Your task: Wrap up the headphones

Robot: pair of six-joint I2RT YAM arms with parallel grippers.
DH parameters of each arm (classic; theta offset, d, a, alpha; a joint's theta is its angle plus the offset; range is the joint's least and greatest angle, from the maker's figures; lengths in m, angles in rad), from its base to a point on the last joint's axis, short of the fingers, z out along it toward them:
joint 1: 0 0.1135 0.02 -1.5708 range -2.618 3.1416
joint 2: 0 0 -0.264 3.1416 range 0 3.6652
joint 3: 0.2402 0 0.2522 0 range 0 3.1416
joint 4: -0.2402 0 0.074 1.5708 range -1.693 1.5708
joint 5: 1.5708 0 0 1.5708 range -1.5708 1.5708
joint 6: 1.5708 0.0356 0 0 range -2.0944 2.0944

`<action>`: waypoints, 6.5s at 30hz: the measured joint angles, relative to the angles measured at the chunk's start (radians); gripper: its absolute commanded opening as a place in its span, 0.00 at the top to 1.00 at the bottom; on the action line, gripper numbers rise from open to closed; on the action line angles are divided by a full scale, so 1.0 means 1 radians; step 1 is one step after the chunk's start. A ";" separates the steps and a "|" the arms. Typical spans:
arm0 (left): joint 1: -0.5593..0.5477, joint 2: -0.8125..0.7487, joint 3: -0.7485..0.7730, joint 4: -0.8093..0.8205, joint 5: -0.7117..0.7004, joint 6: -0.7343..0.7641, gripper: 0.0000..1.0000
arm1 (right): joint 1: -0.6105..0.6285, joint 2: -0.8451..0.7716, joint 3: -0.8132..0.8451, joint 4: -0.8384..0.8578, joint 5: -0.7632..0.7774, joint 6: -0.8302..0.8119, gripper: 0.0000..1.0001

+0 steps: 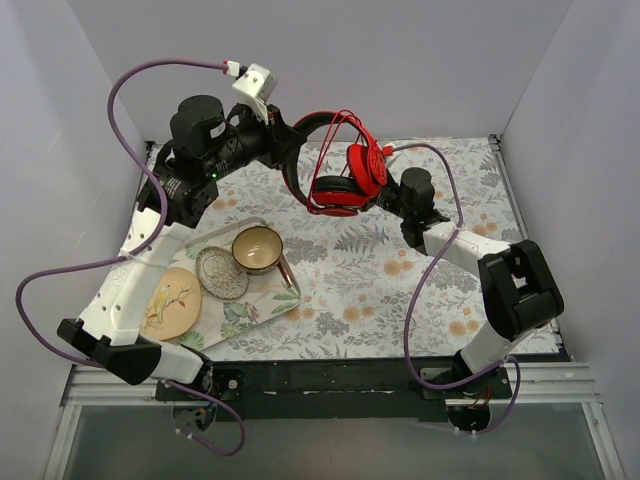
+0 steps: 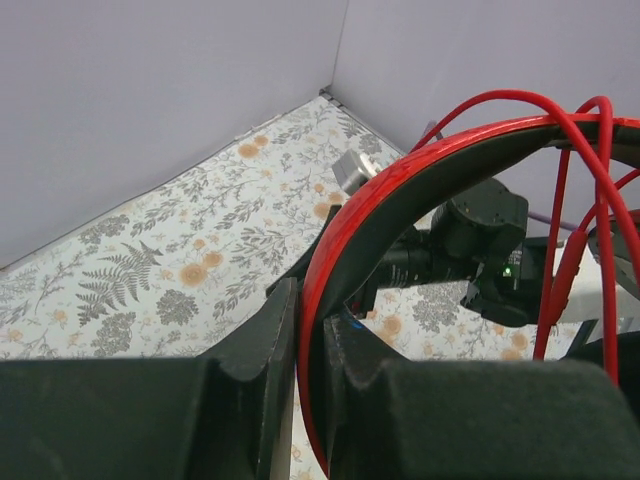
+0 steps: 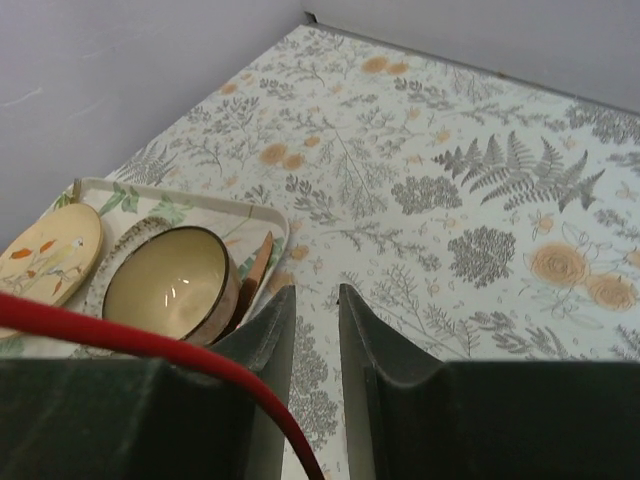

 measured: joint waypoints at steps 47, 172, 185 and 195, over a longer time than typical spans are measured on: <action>0.240 0.243 -0.622 0.656 -0.547 0.406 1.00 | 0.639 0.093 0.247 -0.932 0.727 -0.376 0.99; -0.060 0.459 -0.681 0.483 0.249 0.437 0.86 | 0.142 0.110 -0.076 -0.565 0.463 -0.330 0.64; -0.059 0.459 -0.681 0.469 0.251 0.461 0.83 | 0.127 0.006 -0.126 -0.578 0.484 -0.379 0.29; -0.059 0.459 -0.678 0.456 0.252 0.469 0.77 | 0.087 -0.146 -0.195 -0.638 0.451 -0.403 0.30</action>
